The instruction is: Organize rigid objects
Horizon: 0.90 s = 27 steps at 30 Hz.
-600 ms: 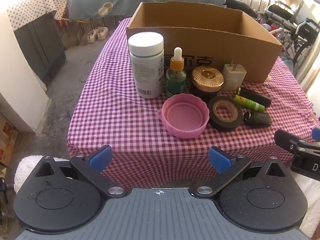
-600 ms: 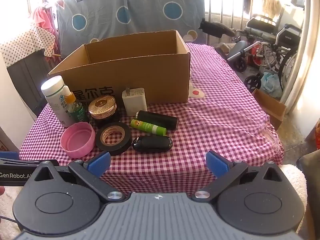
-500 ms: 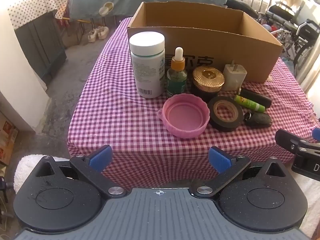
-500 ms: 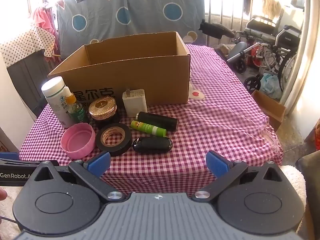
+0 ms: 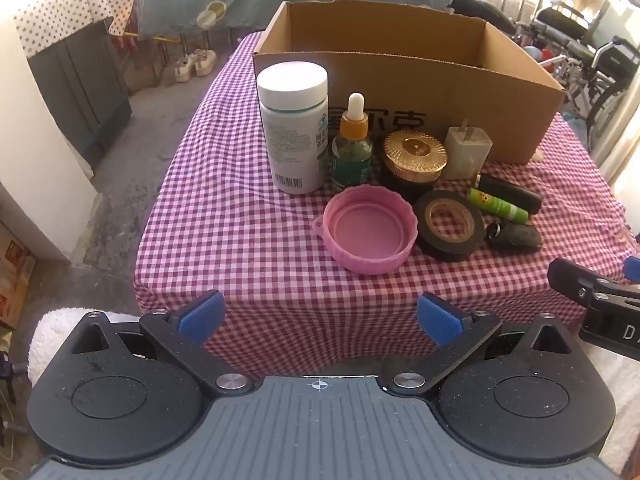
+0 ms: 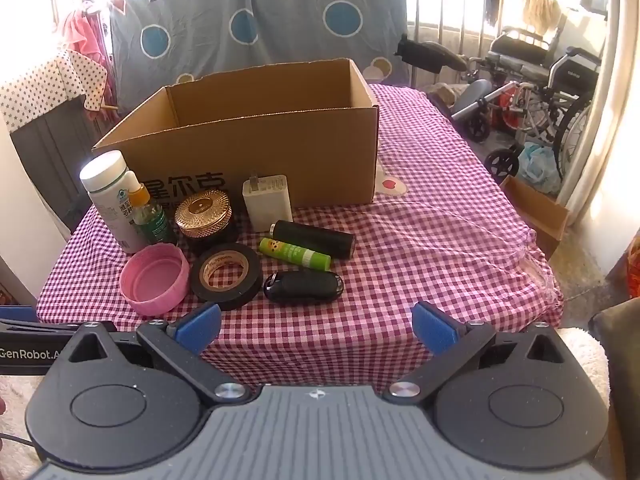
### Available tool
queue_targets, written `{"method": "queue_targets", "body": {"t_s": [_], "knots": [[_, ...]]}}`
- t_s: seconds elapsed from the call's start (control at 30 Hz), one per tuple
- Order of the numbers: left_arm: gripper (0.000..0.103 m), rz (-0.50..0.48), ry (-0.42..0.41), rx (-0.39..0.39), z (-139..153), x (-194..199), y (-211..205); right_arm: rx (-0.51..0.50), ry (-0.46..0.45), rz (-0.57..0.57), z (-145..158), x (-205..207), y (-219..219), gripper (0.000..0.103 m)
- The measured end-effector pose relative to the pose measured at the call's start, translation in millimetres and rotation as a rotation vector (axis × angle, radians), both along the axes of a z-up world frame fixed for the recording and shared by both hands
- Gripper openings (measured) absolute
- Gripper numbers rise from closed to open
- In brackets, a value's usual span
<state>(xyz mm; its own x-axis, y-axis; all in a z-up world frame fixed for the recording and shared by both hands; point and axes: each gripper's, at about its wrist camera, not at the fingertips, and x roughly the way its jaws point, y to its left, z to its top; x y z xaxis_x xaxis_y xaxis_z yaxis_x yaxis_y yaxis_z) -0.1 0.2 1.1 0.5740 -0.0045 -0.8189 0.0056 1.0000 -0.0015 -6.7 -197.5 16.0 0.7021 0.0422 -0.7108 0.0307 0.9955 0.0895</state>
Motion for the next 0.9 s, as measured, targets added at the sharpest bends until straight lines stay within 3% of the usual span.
{"method": "queue_targets", "body": {"t_s": [0.9], "knots": [[0.103,-0.012,0.003,0.017,-0.4,0.6,-3.9,0.006,0.008,0.015,0.9,0.0,-0.3,0.103]]}}
